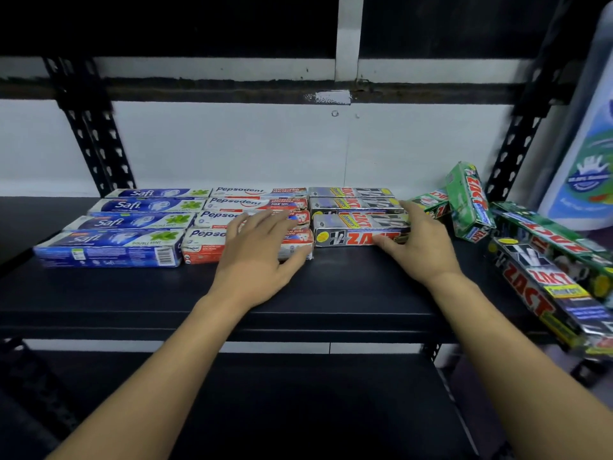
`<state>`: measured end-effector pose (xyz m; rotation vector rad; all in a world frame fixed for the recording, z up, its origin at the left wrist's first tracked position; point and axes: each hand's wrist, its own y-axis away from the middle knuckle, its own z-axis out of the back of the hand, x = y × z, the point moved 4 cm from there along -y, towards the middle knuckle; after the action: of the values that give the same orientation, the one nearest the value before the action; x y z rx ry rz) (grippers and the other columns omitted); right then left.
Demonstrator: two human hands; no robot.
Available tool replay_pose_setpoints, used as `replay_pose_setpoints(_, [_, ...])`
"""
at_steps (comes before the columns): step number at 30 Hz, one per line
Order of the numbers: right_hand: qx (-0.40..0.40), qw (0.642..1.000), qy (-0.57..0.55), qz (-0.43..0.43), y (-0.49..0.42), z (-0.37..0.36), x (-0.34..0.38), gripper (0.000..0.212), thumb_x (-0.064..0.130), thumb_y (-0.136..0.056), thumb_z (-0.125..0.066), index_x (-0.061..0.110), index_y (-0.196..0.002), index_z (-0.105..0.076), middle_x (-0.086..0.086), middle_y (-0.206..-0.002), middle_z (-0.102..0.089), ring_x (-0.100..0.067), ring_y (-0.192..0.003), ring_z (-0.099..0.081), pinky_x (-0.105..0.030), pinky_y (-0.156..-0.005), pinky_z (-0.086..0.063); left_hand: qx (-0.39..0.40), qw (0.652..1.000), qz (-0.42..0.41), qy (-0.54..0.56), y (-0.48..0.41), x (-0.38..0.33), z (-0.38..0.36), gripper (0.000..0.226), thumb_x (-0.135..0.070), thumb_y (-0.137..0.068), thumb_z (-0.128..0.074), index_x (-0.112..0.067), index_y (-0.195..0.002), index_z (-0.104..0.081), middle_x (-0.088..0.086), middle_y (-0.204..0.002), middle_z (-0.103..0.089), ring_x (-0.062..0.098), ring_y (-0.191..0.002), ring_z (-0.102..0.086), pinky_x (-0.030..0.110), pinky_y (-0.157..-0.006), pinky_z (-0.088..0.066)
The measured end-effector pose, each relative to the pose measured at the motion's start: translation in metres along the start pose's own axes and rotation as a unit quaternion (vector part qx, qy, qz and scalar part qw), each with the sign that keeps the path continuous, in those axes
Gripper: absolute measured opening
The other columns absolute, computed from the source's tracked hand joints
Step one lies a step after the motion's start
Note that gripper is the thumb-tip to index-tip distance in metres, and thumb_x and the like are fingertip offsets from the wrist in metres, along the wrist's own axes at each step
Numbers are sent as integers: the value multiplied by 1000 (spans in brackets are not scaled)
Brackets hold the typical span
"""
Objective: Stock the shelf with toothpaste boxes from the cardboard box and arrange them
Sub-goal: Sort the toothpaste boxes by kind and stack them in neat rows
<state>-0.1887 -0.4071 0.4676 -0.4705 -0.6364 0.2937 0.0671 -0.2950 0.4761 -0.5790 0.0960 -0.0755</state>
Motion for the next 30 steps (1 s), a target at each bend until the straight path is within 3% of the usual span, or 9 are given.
replay_pose_setpoints(3, [5, 997, -45, -59, 1, 2, -2, 92, 51, -70, -81, 18, -144, -38, -6, -125, -65, -28, -115, -59, -36, -95, -49, -19, 999, -23, 19, -8, -12, 2, 58, -66, -90, -34, -31, -128, -60, -13, -136, -58, 10, -133, -45, 43, -118, -13])
replay_pose_setpoints(7, [2, 990, -92, -103, 1, 4, -6, 103, 52, -64, -85, 16, -147, -35, -8, -131, -62, -27, -121, -57, -34, -98, -46, -35, 995, 3, 92, -36, -31, 5, 52, -63, -86, -44, -35, -126, -62, -13, -128, -64, 9, -123, -54, 40, -117, -17])
replay_pose_setpoints(9, [1, 988, -102, -117, 1, 5, -8, 102, 51, -63, -86, 16, -145, -38, -7, -130, -62, -26, -121, -57, -32, -97, -45, -27, 997, -4, 70, -50, -38, 5, 49, -60, -87, -49, -35, -127, -62, -12, -130, -64, 9, -124, -54, 42, -118, -14])
replay_pose_setpoints(12, [-1, 986, -109, -125, 1, 5, -10, 99, 50, -64, -86, 15, -144, -40, -8, -129, -63, -25, -119, -58, -33, -97, -46, 56, 998, 1, 11, -66, -41, -3, 44, -56, -88, -55, -35, -126, -62, -12, -129, -64, 10, -125, -53, 45, -119, -6])
replay_pose_setpoints(15, [5, 988, -89, -123, 0, 2, -13, 89, 48, -71, -82, 16, -143, -41, -9, -128, -63, -29, -118, -59, -37, -97, -50, 100, 995, 4, -30, -73, -42, -6, 34, -53, -89, -57, -35, -117, -68, -10, -111, -69, 15, -117, -57, 47, -120, -4])
replay_pose_setpoints(19, [19, 991, -58, -123, -2, 1, -12, 76, 42, -82, -75, 15, -143, -40, -11, -127, -62, -32, -118, -56, -37, -94, -47, 85, 996, 10, -30, -78, -39, -5, 25, -45, -92, -59, -35, -111, -70, -12, -89, -64, 15, -113, -58, 48, -120, -4])
replay_pose_setpoints(25, [12, 989, -72, -128, -2, 3, -14, 73, 42, -79, -77, 18, -140, -44, -9, -125, -64, -31, -119, -56, -37, -95, -46, 69, 997, 23, -32, -76, -35, -10, 27, -47, -94, -57, -39, -117, -68, -12, -112, -70, 17, -121, -53, 50, -119, 0])
replay_pose_setpoints(30, [15, 989, -66, -129, -3, 2, -13, 63, 40, -86, -71, 17, -139, -45, -9, -126, -62, -33, -119, -54, -39, -94, -45, 53, 997, 43, -40, -77, -36, -11, 28, -47, -95, -56, -39, -119, -68, -9, -105, -71, 19, -121, -54, 51, -119, 1])
